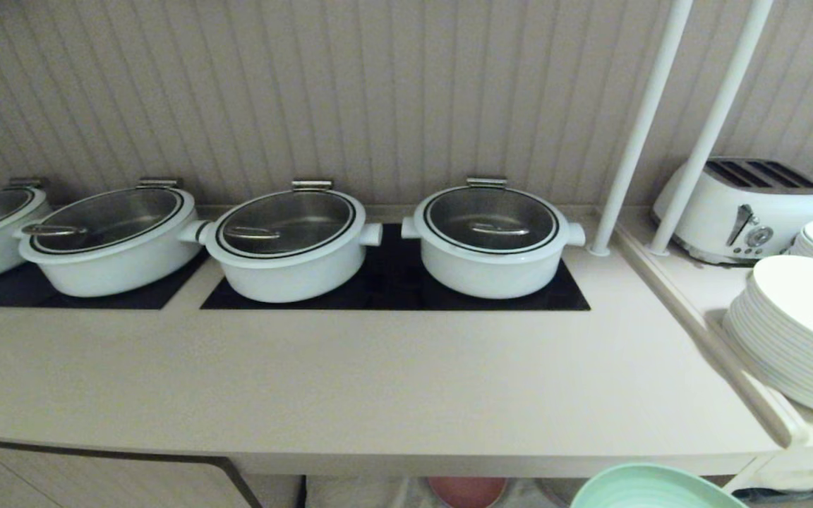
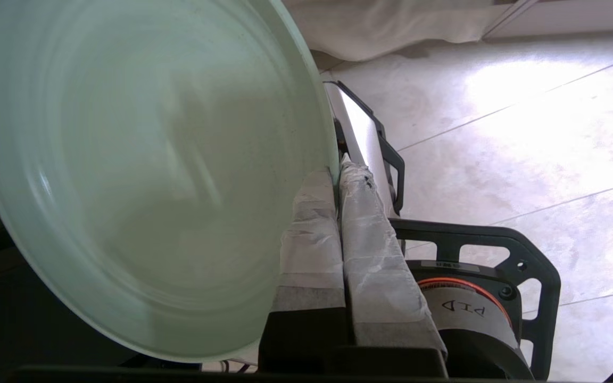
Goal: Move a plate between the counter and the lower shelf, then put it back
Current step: Put the plate
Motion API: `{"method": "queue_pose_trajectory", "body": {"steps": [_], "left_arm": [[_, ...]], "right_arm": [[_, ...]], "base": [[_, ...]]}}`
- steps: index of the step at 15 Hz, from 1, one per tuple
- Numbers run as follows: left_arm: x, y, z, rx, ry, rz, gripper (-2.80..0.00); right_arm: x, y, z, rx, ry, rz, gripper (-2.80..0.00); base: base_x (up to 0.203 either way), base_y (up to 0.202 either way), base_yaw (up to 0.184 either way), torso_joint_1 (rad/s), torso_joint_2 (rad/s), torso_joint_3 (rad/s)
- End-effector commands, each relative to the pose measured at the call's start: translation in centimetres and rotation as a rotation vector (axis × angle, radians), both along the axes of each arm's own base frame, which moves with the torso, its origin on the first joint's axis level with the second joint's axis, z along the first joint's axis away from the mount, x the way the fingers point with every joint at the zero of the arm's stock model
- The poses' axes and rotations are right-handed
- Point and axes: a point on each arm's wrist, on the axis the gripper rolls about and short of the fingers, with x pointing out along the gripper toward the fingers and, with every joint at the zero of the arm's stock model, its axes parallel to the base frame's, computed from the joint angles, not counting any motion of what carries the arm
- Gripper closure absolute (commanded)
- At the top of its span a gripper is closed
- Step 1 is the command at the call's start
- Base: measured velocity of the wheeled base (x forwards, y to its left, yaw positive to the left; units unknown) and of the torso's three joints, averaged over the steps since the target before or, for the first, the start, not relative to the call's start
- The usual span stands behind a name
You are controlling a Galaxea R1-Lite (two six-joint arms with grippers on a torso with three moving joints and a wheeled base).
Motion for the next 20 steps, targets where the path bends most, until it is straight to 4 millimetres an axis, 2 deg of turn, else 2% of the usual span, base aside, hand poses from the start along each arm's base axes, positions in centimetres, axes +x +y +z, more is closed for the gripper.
{"method": "queue_pose_trajectory", "body": {"steps": [1, 10, 20], "left_arm": [[0.0, 0.0, 0.01, -0.001, -0.001, 0.0, 0.0], [0.0, 0.0, 0.0, -0.001, 0.0, 0.0, 0.0], [0.0, 0.0, 0.0, -0.001, 0.0, 0.0, 0.0]], "right_arm": [[-0.04, -0.01, -0.05, 0.0, 0.006, -0.001, 0.0], [-0.02, 0.01, -0.13, -0.002, 0.01, 0.001, 0.0], [-0.01, 0.03, -0.14, -0.001, 0.013, 0.002, 0.0]], "base": [[0.0, -0.197, 0.0, 0.002, 0.0, 0.002], [0.0, -0.18, 0.002, 0.002, 0.0, 0.002], [0.0, 0.0, 0.0, 0.0, 0.0, 0.0]]}}
